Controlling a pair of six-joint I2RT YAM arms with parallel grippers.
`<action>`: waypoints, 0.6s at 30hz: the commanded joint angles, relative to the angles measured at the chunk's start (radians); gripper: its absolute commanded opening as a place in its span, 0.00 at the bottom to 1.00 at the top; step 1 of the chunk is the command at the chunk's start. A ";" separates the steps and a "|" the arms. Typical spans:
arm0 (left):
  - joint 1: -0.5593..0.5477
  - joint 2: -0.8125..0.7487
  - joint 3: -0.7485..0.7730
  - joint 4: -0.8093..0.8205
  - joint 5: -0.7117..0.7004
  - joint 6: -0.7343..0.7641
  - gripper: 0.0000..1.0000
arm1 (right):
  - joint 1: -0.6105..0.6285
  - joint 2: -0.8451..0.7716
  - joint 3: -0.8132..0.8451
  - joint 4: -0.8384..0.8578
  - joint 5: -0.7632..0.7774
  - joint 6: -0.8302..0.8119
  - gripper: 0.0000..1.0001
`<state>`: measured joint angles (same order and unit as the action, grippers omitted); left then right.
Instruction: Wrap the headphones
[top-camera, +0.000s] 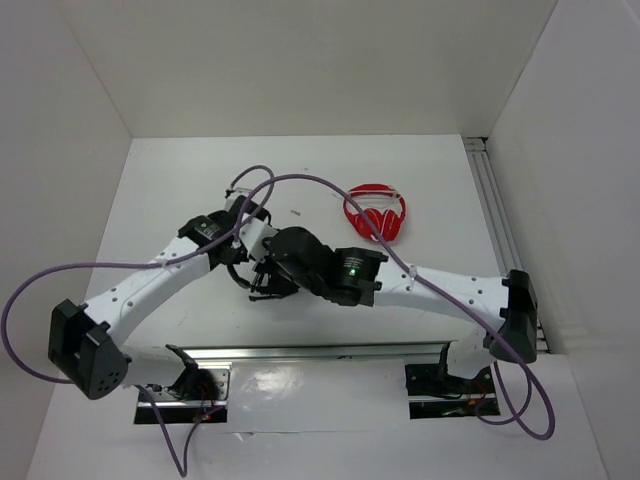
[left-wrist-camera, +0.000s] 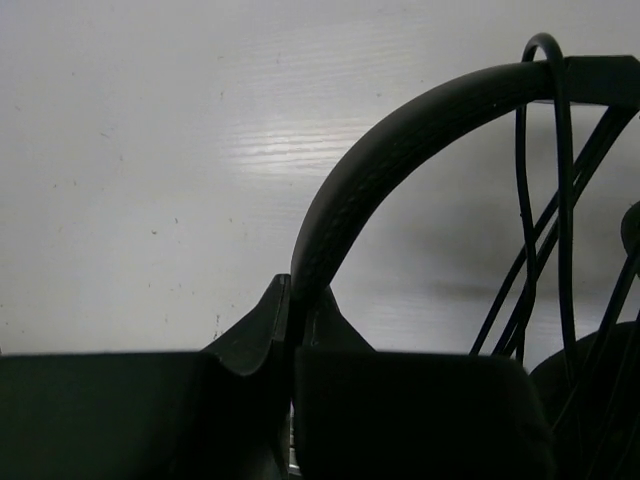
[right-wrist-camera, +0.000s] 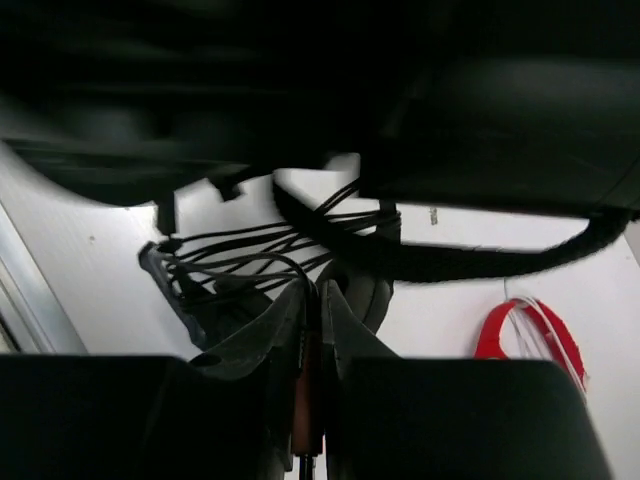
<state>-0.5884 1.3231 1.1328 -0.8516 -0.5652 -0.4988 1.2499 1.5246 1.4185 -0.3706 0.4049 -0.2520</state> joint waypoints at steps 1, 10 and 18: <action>-0.080 -0.136 -0.016 0.031 -0.058 0.025 0.00 | -0.058 -0.060 -0.036 0.015 0.000 -0.067 0.00; -0.267 -0.260 -0.016 -0.112 0.048 -0.009 0.00 | -0.220 -0.150 -0.105 0.068 -0.126 -0.112 0.00; -0.333 -0.306 0.044 -0.193 0.039 -0.046 0.00 | -0.328 -0.132 -0.127 0.078 -0.242 -0.112 0.00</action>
<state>-0.8974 1.0550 1.1259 -0.8814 -0.5766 -0.5533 1.0096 1.3991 1.2957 -0.3836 0.0845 -0.3233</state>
